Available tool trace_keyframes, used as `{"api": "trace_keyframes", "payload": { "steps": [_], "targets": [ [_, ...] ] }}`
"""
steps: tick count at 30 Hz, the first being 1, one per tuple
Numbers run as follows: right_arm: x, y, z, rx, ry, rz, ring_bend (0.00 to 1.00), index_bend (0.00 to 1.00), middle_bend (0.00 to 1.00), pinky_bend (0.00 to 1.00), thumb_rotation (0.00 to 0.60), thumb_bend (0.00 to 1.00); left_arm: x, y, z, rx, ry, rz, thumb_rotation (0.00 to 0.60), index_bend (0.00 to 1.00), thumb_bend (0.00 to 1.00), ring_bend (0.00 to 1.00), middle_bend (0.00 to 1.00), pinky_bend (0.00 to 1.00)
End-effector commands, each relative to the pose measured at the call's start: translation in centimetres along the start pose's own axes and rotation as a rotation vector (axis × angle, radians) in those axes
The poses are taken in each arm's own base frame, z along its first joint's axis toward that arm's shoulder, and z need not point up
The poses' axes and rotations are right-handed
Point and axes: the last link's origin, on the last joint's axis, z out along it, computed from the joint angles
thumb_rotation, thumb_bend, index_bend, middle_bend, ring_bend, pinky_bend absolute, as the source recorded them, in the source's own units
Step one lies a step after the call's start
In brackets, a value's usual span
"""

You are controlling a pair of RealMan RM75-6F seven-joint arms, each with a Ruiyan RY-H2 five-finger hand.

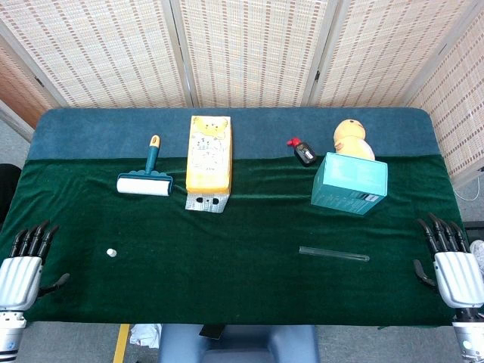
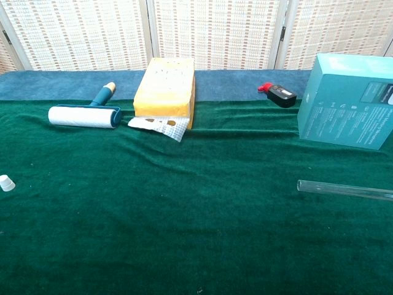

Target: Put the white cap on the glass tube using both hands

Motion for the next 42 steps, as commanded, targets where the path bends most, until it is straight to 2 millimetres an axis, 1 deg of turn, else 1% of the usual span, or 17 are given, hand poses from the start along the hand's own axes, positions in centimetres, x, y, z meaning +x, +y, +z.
{"api": "trace_keyframes", "payload": {
  "steps": [1,10,17,20,23,24,26,27,29,31,32,34,38,42],
  "targets": [
    [0.0,0.0,0.0,-0.001,-0.001,0.0,0.05,0.0,0.0,0.0,0.6,0.48,-0.1,0.1,0.1,0.0,-0.005,0.0,0.6,0.01,0.23,0.03,0.03,0.0],
    [0.0,0.1,0.1,-0.001,0.003,0.004,0.05,0.0,0.0,0.0,0.6,0.48,-0.2,0.3,0.3,-0.009,-0.004,0.002,0.6,0.03,0.23,0.06,0.05,0.0],
    [0.2,0.2,0.2,-0.001,0.009,0.008,0.05,0.0,0.0,0.0,0.6,0.48,-0.3,0.4,0.6,-0.022,0.003,0.004,0.6,0.09,0.23,0.12,0.13,0.0],
    [0.3,0.2,0.3,-0.001,0.014,0.012,0.05,0.0,0.0,0.0,0.6,0.48,-0.4,0.6,0.9,-0.044,-0.004,0.012,0.6,0.13,0.24,0.17,0.18,0.04],
    [0.4,0.2,0.4,0.001,0.017,0.014,0.05,0.0,0.01,0.0,0.6,0.48,-0.5,0.9,1.3,-0.067,-0.01,0.017,0.6,0.18,0.24,0.25,0.29,0.18],
    [0.4,0.2,0.4,0.001,0.017,0.014,0.05,0.0,0.01,0.0,0.6,0.48,-0.6,0.9,1.4,-0.075,-0.016,0.019,0.6,0.21,0.25,0.3,0.36,0.24],
    [0.5,0.1,0.5,0.004,0.021,0.015,0.05,0.0,0.01,0.0,0.6,0.48,-0.9,1.0,1.7,-0.095,-0.034,0.032,0.6,0.26,0.31,0.44,0.52,0.41],
    [0.6,0.1,0.5,0.005,0.022,0.016,0.05,0.0,0.01,0.0,0.6,0.48,-1.0,1.1,1.8,-0.103,-0.049,0.036,0.6,0.28,0.33,0.5,0.59,0.48],
    [0.7,0.1,0.5,0.005,0.026,0.018,0.05,0.0,0.01,0.0,0.6,0.48,-1.5,1.3,1.9,-0.121,-0.098,0.037,0.6,0.32,0.39,0.66,0.76,0.6],
    [0.7,0.1,0.5,0.004,0.028,0.02,0.05,0.0,0.01,0.0,0.6,0.48,-2.0,1.6,2.0,-0.138,-0.137,0.032,0.6,0.34,0.44,0.74,0.85,0.69],
    [0.7,0.1,0.5,0.003,0.027,0.022,0.05,0.0,0.01,0.0,0.6,0.48,-2.3,1.7,2.1,-0.149,-0.162,0.03,0.6,0.35,0.47,0.76,0.87,0.73],
    [0.7,0.1,0.5,0.002,0.025,0.024,0.06,0.0,0.01,0.0,0.6,0.48,-2.9,2.0,2.1,-0.165,-0.197,0.026,0.6,0.36,0.53,0.79,0.91,0.77],
    [0.7,0.1,0.5,0.001,0.024,0.024,0.06,0.0,0.01,0.0,0.6,0.48,-4.0,2.6,2.3,-0.207,-0.261,0.011,0.6,0.36,0.68,0.84,0.98,0.82],
    [0.7,0.0,0.5,0.002,0.023,0.026,0.06,0.0,0.01,0.0,0.6,0.48,-4.8,2.9,2.6,-0.224,-0.308,0.021,0.6,0.34,0.73,0.87,1.0,0.84]
  ]
}}
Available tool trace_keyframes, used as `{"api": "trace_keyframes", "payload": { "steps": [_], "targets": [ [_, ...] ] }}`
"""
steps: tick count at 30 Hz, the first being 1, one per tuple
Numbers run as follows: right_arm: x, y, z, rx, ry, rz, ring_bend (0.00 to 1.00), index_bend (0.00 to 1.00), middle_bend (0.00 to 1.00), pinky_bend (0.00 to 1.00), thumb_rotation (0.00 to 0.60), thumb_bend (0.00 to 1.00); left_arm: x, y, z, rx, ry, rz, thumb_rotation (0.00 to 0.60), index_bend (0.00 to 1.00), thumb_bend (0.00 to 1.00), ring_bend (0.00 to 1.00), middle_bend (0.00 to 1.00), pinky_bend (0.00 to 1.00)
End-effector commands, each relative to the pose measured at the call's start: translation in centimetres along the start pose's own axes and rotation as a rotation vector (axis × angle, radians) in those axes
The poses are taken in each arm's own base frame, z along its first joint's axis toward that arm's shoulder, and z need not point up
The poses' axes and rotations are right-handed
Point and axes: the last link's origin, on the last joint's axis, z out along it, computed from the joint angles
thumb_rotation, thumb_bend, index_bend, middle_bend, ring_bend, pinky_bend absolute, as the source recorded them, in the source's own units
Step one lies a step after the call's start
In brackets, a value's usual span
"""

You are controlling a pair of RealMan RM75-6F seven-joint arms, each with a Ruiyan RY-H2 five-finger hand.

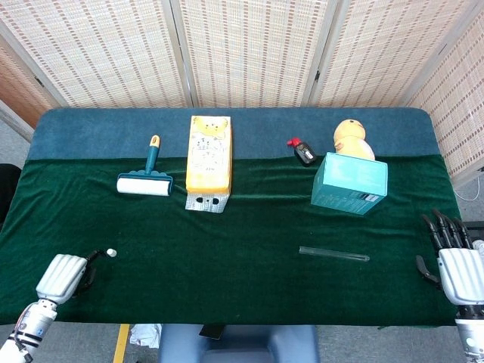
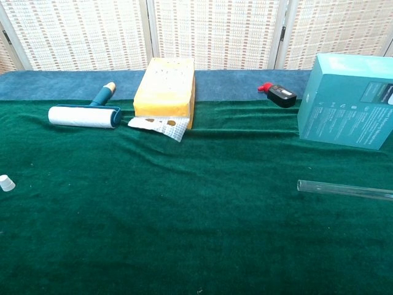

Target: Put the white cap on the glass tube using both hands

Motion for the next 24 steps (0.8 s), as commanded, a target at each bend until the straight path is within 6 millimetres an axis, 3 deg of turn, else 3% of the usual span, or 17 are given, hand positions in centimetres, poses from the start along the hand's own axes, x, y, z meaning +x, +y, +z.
{"api": "trace_keyframes", "payload": {
  "steps": [1,24],
  "targets": [
    [0.0,0.0,0.0,0.001,-0.001,0.002,0.06,0.0,0.01,0.0,0.6,0.48,-0.6,0.2,0.5,-0.013,-0.04,0.009,0.6,0.33,0.74,0.87,1.0,0.84],
    [-0.1,0.2,0.1,-0.004,-0.005,0.009,0.07,0.0,0.01,0.0,0.6,0.48,-2.2,0.7,2.8,0.003,-0.11,0.026,0.6,0.28,0.78,0.87,1.0,0.84]
  ]
}}
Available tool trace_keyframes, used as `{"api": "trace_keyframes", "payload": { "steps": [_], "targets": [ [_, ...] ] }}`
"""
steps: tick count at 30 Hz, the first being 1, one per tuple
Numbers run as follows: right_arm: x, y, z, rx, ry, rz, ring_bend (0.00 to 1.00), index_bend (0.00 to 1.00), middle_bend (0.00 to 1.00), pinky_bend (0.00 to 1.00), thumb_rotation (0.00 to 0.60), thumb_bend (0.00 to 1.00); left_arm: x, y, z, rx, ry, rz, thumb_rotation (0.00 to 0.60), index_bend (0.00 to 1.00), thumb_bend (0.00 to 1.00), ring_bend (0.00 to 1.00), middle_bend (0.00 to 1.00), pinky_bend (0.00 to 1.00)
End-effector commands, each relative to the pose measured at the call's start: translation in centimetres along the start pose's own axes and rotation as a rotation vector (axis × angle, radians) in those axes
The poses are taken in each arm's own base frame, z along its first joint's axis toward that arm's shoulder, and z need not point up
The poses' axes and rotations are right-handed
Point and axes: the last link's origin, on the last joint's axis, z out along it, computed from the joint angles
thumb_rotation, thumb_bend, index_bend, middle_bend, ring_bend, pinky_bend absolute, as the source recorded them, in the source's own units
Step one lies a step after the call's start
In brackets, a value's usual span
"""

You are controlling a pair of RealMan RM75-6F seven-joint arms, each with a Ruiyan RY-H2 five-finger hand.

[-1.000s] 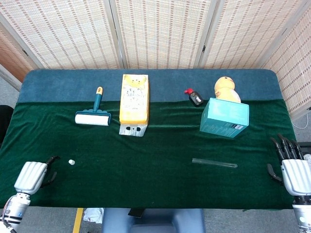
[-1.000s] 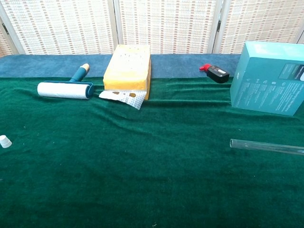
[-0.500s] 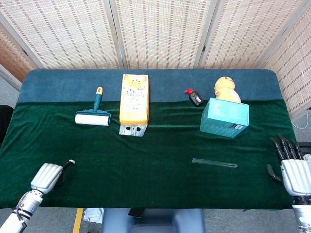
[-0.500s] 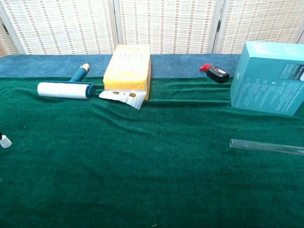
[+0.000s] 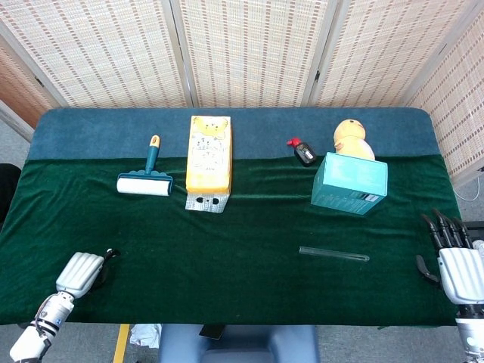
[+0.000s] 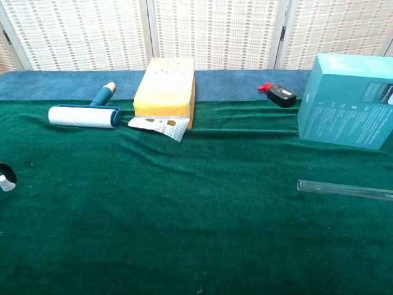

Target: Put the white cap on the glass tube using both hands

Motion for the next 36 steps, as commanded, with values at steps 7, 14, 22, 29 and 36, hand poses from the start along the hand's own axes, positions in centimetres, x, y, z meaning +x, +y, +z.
{"api": "trace_keyframes", "payload": {
  "steps": [7,14,22,29,36],
  "targets": [
    [-0.1,0.0,0.0,-0.001,-0.001,0.003,0.07,0.0,0.01,0.0,0.6,0.48,-0.6,-1.2,0.2,0.052,-0.025,0.002,0.6,0.29,0.78,0.87,1.0,0.84],
    [-0.2,0.0,0.0,0.0,-0.004,0.003,0.08,0.0,0.01,0.0,0.6,0.48,-0.7,-2.3,0.2,0.102,-0.024,-0.018,0.6,0.29,0.78,0.87,1.0,0.84],
    [-0.2,-0.1,0.1,0.001,-0.004,0.005,0.08,0.0,0.01,0.0,0.6,0.48,0.1,-2.6,0.0,0.116,0.001,-0.027,0.6,0.29,0.78,0.87,1.0,0.84],
    [-0.2,0.0,-0.1,-0.004,-0.006,0.006,0.08,0.0,0.01,0.0,0.6,0.48,-0.1,-0.9,0.3,0.062,-0.017,-0.016,0.6,0.29,0.78,0.87,1.0,0.85],
    [-0.1,0.3,-0.2,-0.013,-0.003,0.008,0.08,0.0,0.01,0.0,0.6,0.48,-0.8,-0.8,0.8,0.064,-0.04,-0.003,0.6,0.3,0.78,0.87,1.0,0.85]
  ]
}}
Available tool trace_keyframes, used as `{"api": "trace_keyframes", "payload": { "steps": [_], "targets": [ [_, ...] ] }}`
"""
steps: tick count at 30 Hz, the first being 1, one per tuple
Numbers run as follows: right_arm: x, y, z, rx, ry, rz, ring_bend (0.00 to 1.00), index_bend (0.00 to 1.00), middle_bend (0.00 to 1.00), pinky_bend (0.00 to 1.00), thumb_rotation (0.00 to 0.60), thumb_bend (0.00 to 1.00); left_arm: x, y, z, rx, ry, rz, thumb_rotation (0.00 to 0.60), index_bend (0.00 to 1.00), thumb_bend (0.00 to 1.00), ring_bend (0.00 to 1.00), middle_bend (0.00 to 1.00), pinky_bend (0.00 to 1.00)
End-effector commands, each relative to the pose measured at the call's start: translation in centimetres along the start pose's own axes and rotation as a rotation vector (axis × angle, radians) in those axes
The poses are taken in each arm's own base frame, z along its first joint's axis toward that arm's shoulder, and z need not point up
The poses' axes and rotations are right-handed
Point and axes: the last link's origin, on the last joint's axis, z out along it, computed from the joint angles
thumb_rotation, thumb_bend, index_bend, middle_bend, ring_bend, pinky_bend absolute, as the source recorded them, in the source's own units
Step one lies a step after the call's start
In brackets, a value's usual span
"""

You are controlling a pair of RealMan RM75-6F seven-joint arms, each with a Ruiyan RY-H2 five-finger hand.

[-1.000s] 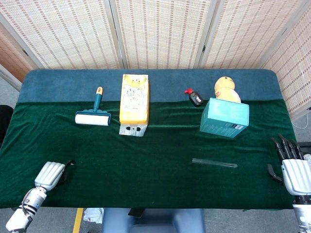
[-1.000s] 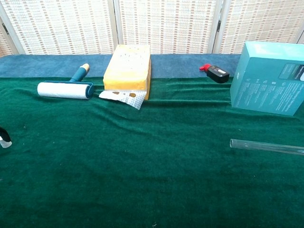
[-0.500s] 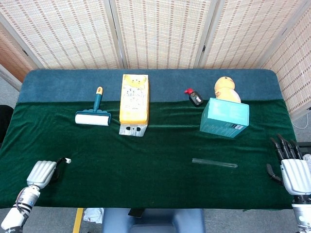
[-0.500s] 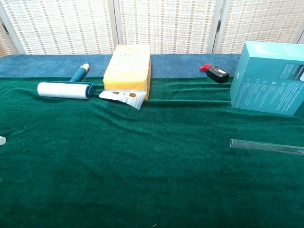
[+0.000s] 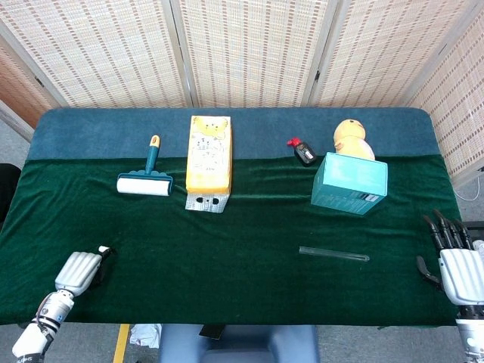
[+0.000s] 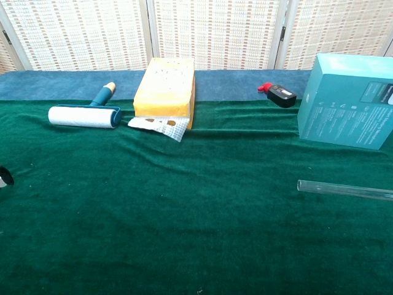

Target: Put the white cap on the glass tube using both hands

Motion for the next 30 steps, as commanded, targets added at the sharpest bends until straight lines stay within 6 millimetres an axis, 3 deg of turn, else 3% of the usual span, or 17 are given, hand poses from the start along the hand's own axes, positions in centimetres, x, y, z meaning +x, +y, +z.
{"api": "trace_keyframes", "payload": {
  "steps": [1,30],
  "targets": [
    [0.0,0.1,0.0,-0.002,0.0,0.0,0.08,0.0,0.01,0.0,0.6,0.48,-0.1,-0.2,0.2,0.012,0.001,0.004,0.6,0.3,0.78,0.87,1.0,0.84],
    [0.1,-0.1,0.1,0.008,0.006,0.011,0.09,0.0,0.01,0.0,0.6,0.48,1.2,-4.2,0.0,0.165,0.036,-0.045,0.6,0.3,0.78,0.87,1.0,0.84]
  ]
}}
